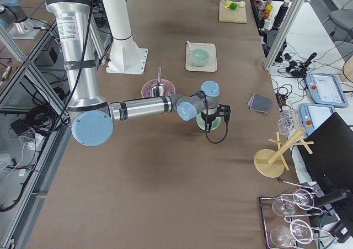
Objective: Stack green bowls together
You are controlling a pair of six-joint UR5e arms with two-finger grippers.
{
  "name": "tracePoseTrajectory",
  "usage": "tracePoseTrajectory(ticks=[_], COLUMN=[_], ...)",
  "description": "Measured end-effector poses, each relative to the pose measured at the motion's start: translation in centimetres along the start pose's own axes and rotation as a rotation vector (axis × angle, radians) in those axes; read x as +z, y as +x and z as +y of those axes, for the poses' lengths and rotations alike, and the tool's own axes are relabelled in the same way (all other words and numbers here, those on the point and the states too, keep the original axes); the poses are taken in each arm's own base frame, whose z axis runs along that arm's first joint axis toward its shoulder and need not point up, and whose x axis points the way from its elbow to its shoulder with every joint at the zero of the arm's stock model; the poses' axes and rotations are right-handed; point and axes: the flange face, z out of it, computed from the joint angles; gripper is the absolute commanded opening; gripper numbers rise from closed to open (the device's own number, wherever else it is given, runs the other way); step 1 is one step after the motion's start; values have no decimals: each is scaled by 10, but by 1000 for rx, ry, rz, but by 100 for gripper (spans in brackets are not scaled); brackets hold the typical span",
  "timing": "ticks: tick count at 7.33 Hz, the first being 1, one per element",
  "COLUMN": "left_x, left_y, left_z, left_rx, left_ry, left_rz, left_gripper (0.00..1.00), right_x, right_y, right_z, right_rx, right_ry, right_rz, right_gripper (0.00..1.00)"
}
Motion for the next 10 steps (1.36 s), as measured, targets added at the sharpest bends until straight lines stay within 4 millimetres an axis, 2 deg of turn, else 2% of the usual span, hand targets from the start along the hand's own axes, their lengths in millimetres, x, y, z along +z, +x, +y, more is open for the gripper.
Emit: tracePoseTrajectory(ticks=[5,7,10], left_x=[0,0,1], left_y=[0,0,0], left_z=[0,0,0], left_rx=[1,1,0], left_ry=[0,0,-1], left_rz=[0,0,0], left_gripper=[99,99,99], right_x=[2,2,-2], right_y=[-4,-5,-15], right_z=[2,2,-2], right_rx=[-1,-2,-17], right_ry=[-2,-4,3], right_rz=[-1,-1,-15], right_gripper=[24,0,0])
